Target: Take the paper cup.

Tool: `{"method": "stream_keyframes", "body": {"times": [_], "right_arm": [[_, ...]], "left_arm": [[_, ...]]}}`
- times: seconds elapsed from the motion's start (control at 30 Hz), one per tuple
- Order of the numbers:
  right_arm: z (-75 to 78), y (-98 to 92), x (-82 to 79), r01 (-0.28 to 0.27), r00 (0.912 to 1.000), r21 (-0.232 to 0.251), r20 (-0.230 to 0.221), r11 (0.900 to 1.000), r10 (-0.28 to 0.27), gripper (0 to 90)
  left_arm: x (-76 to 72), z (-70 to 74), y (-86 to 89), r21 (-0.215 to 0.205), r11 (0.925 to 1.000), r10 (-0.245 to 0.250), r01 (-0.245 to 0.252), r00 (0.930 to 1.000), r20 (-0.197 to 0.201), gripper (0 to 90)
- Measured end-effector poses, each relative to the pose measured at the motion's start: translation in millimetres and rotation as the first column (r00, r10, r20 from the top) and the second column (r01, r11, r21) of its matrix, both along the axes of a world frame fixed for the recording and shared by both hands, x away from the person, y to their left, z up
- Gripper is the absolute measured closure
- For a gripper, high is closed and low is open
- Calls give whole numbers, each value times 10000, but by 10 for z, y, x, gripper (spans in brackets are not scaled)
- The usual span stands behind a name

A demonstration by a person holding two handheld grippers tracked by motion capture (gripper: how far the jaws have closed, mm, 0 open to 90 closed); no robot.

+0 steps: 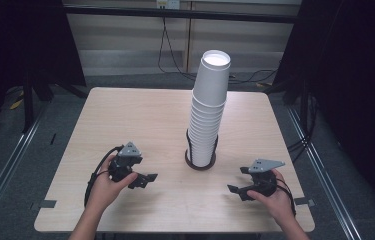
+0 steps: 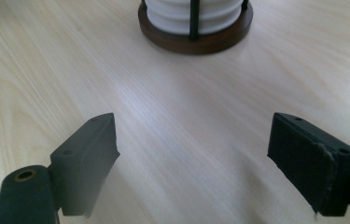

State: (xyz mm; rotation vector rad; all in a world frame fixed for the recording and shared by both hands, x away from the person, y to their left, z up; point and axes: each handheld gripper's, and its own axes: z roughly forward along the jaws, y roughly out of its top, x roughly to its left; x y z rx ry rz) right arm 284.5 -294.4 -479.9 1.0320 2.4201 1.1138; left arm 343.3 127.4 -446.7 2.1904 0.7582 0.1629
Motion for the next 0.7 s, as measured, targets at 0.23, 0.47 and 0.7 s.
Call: {"method": "stream_keyframes", "body": {"times": [0.23,0.47,0.7], "right_arm": [[235,71,107,5,10000,908,87,9959,-13,151],[498,153,180,-248,9986,682,491,9974,214,152],[801,266,272,-565,9946,428,893,9975,525,156]], "left_arm": [[133,349,-104,-134,9995,-290,290,9996,59,154],[216,657,-140,-663,9976,-197,215,9994,276,156],[328,887,-159,-963,9949,-325,306,9993,-185,155]]}}
